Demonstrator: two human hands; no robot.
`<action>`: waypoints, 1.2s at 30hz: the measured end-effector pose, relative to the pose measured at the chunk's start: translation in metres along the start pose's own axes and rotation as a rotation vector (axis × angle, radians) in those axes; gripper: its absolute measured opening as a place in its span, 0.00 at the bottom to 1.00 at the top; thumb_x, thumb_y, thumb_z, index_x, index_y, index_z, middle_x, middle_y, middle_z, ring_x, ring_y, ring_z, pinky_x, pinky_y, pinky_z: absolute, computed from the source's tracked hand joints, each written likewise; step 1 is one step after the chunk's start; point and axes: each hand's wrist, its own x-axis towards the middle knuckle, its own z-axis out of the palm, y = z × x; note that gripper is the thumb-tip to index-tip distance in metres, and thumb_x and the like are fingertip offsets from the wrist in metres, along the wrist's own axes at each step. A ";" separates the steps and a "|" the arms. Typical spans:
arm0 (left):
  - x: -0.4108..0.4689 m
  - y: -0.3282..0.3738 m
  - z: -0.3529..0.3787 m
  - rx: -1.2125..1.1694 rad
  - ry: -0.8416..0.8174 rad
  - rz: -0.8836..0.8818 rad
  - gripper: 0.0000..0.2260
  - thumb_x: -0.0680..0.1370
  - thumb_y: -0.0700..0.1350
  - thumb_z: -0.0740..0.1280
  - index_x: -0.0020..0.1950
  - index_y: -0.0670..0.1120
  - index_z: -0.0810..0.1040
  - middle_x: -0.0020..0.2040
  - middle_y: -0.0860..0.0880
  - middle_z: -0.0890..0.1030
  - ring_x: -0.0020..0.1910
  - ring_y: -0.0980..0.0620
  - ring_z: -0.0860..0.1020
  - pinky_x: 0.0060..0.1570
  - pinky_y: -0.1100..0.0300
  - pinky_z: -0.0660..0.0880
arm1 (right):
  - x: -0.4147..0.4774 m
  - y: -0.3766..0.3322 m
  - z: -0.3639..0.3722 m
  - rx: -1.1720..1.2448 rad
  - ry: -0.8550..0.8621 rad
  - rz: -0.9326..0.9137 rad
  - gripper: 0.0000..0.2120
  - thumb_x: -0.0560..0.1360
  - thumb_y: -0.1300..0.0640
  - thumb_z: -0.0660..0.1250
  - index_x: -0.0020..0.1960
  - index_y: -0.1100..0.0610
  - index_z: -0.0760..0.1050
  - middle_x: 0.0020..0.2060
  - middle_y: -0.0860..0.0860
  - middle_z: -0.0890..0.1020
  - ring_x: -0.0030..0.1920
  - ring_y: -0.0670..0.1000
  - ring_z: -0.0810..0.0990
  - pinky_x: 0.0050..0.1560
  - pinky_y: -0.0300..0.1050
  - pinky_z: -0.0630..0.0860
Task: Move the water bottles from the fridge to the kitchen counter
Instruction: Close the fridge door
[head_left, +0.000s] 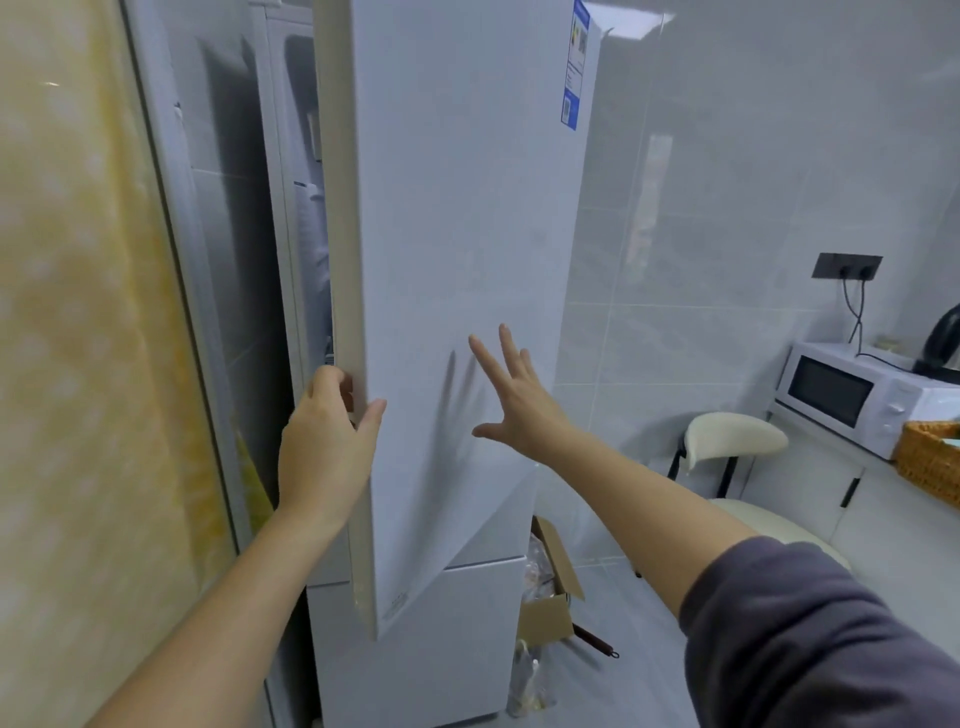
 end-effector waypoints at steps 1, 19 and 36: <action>0.002 -0.001 0.001 0.008 0.009 -0.006 0.12 0.78 0.48 0.68 0.56 0.44 0.70 0.49 0.50 0.74 0.40 0.52 0.74 0.36 0.59 0.70 | 0.006 0.003 -0.001 0.008 0.023 0.004 0.55 0.72 0.51 0.76 0.78 0.37 0.34 0.78 0.47 0.31 0.79 0.64 0.43 0.66 0.58 0.71; 0.051 -0.050 0.027 0.049 0.149 -0.276 0.13 0.81 0.44 0.62 0.65 0.43 0.68 0.59 0.42 0.75 0.49 0.46 0.74 0.44 0.51 0.71 | 0.092 0.036 0.018 -0.003 0.013 -0.077 0.57 0.72 0.52 0.77 0.76 0.34 0.33 0.78 0.46 0.31 0.79 0.64 0.42 0.62 0.66 0.74; 0.136 -0.122 0.030 0.020 0.050 -0.313 0.17 0.82 0.44 0.62 0.70 0.42 0.67 0.63 0.42 0.75 0.59 0.43 0.74 0.50 0.53 0.69 | 0.143 0.003 0.051 0.101 0.048 0.022 0.52 0.73 0.52 0.75 0.78 0.35 0.38 0.78 0.43 0.32 0.79 0.64 0.43 0.57 0.54 0.77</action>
